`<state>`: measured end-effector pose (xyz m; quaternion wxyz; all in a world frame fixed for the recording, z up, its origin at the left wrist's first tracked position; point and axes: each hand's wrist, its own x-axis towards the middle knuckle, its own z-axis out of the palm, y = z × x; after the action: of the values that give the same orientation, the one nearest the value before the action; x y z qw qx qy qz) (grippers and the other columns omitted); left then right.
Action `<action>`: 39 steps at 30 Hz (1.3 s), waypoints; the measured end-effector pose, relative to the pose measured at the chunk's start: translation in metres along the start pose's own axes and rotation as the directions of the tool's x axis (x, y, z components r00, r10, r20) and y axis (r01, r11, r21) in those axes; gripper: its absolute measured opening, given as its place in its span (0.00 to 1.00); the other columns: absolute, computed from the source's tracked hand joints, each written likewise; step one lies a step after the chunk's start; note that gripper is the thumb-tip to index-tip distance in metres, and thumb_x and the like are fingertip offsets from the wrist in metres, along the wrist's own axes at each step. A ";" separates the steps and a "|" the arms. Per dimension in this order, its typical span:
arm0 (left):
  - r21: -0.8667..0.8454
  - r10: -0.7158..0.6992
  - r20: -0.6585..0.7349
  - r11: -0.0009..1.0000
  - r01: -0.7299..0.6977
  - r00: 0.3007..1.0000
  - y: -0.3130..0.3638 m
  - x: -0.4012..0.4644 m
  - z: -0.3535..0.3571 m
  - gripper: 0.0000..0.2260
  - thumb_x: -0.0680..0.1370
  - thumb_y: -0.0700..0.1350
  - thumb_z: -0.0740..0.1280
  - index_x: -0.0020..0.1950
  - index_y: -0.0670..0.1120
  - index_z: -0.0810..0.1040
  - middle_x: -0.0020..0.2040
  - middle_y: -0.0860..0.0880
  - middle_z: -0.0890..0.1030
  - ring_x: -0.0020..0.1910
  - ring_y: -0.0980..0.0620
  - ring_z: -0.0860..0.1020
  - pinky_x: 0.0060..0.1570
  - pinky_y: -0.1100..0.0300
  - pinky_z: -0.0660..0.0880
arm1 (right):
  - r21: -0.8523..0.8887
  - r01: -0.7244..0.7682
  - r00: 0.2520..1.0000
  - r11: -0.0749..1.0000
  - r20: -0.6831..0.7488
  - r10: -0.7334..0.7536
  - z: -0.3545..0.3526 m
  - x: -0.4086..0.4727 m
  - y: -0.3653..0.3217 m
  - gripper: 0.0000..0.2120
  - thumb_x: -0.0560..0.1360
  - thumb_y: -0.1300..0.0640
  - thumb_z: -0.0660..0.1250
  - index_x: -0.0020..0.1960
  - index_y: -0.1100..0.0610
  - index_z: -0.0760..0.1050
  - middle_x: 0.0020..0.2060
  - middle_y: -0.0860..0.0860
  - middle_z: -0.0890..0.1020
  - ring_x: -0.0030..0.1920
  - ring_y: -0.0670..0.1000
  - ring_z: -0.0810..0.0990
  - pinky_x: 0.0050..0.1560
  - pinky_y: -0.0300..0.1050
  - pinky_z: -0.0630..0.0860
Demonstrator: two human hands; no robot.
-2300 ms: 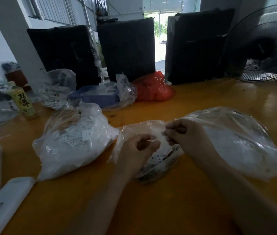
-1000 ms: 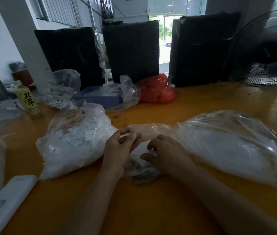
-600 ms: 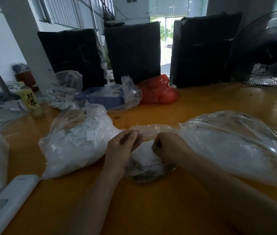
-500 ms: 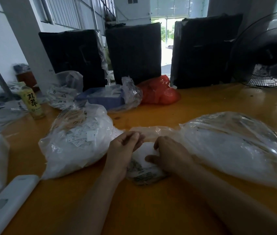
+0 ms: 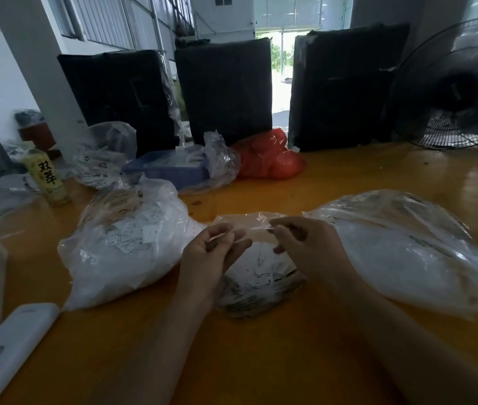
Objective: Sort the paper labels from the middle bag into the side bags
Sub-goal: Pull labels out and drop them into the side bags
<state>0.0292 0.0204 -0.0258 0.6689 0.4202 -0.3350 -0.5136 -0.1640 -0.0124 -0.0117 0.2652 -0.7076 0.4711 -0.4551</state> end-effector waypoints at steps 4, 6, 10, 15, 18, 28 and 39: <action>-0.062 -0.061 -0.026 0.996 0.059 0.998 0.001 -0.001 0.002 0.09 0.81 0.38 0.70 0.61 0.38 0.81 0.52 0.39 0.88 0.52 0.43 0.88 0.46 0.61 0.84 | -0.033 -0.024 0.990 0.999 -0.138 0.019 -0.001 0.003 0.000 0.09 0.78 0.41 0.67 0.52 0.42 0.82 0.41 0.39 0.86 0.41 0.39 0.83 0.41 0.37 0.80; -0.057 -0.068 -0.018 0.996 0.067 0.998 0.001 -0.003 0.005 0.10 0.80 0.38 0.71 0.60 0.36 0.81 0.52 0.38 0.88 0.52 0.42 0.88 0.47 0.60 0.84 | -0.024 -0.027 0.987 0.999 -0.158 0.023 0.000 0.004 0.002 0.06 0.80 0.51 0.68 0.54 0.42 0.80 0.45 0.41 0.85 0.43 0.39 0.83 0.39 0.31 0.77; -0.002 -0.060 0.021 0.998 0.060 0.998 -0.001 -0.006 0.005 0.10 0.79 0.38 0.72 0.59 0.36 0.82 0.52 0.37 0.87 0.53 0.42 0.87 0.48 0.60 0.84 | -0.050 0.035 0.990 0.998 -0.135 -0.041 0.003 0.001 0.004 0.11 0.81 0.62 0.64 0.54 0.48 0.80 0.50 0.46 0.83 0.37 0.39 0.79 0.32 0.30 0.71; 0.092 -0.015 0.082 0.996 0.007 0.996 0.001 -0.008 0.005 0.14 0.73 0.43 0.75 0.57 0.40 0.83 0.50 0.39 0.88 0.50 0.44 0.88 0.47 0.60 0.84 | -0.087 0.110 0.993 0.990 -0.030 -0.113 0.003 0.000 -0.003 0.07 0.81 0.56 0.65 0.53 0.48 0.81 0.50 0.43 0.77 0.41 0.39 0.77 0.36 0.30 0.73; 0.274 0.030 0.173 0.959 -0.078 0.984 -0.001 -0.011 0.003 0.12 0.73 0.48 0.77 0.55 0.46 0.87 0.49 0.43 0.89 0.49 0.45 0.88 0.47 0.60 0.84 | -0.163 0.158 0.983 0.974 0.119 -0.140 0.006 0.000 -0.005 0.07 0.78 0.43 0.67 0.51 0.45 0.79 0.45 0.37 0.74 0.43 0.34 0.76 0.37 0.28 0.72; 0.065 -0.102 0.018 0.993 0.100 0.995 0.003 -0.007 0.003 0.11 0.70 0.40 0.79 0.51 0.46 0.83 0.49 0.46 0.87 0.46 0.54 0.86 0.40 0.61 0.80 | -0.186 0.122 0.992 0.975 0.066 -0.112 0.015 -0.004 -0.001 0.10 0.78 0.45 0.68 0.40 0.45 0.74 0.39 0.40 0.77 0.39 0.36 0.75 0.37 0.30 0.67; -0.046 -0.127 0.090 0.990 0.131 0.988 0.006 -0.009 0.004 0.07 0.71 0.38 0.76 0.48 0.42 0.85 0.52 0.40 0.87 0.51 0.47 0.88 0.38 0.64 0.82 | 0.107 -0.046 0.999 0.993 -0.018 0.049 0.011 0.001 -0.001 0.13 0.81 0.58 0.66 0.62 0.45 0.68 0.47 0.44 0.80 0.41 0.40 0.84 0.33 0.35 0.78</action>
<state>0.0262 0.0294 -0.0190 0.6298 0.4007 -0.3223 -0.5821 -0.1533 -0.0138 -0.0152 0.3085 -0.6761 0.4655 -0.4806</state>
